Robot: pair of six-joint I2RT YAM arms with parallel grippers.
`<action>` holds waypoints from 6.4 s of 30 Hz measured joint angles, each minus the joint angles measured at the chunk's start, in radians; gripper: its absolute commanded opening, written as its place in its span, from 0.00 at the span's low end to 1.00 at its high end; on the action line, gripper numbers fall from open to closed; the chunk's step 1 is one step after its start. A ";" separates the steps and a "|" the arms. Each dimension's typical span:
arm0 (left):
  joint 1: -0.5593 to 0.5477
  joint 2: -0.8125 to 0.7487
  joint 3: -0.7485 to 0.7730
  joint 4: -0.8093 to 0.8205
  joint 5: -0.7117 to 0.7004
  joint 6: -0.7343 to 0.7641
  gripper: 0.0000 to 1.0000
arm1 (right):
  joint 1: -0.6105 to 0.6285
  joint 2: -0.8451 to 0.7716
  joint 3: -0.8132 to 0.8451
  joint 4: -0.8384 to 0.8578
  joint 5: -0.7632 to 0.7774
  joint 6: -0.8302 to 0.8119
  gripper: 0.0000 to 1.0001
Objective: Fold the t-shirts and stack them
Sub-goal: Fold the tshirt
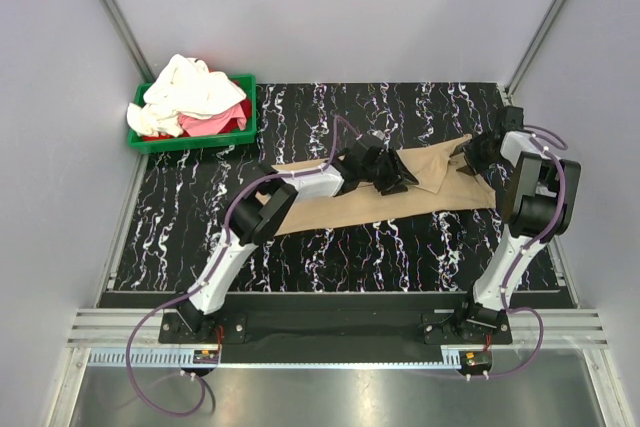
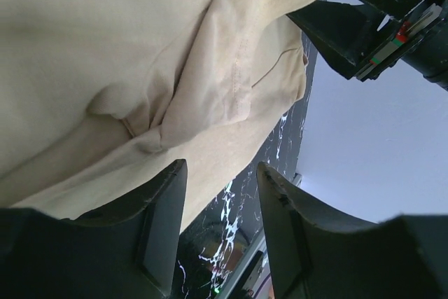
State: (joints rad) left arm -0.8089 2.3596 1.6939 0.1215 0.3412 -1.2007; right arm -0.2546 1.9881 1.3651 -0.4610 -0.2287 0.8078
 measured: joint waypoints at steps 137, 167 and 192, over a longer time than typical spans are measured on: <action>0.276 -0.818 -0.693 -0.519 -0.142 0.541 0.54 | 0.116 0.008 -0.016 0.095 0.140 -0.268 0.14; 0.479 -0.298 -0.220 -0.640 -0.240 0.571 0.52 | 0.012 0.351 0.453 0.092 0.077 -0.361 0.11; 0.448 -0.891 -0.443 -0.665 -0.004 0.619 0.55 | 0.025 -0.142 0.130 -0.128 0.068 -0.172 0.21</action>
State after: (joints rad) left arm -0.3611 1.4689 1.2514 -0.5434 0.3370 -0.5819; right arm -0.2295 1.8465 1.4952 -0.5892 -0.1612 0.6361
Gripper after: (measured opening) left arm 0.548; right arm 0.208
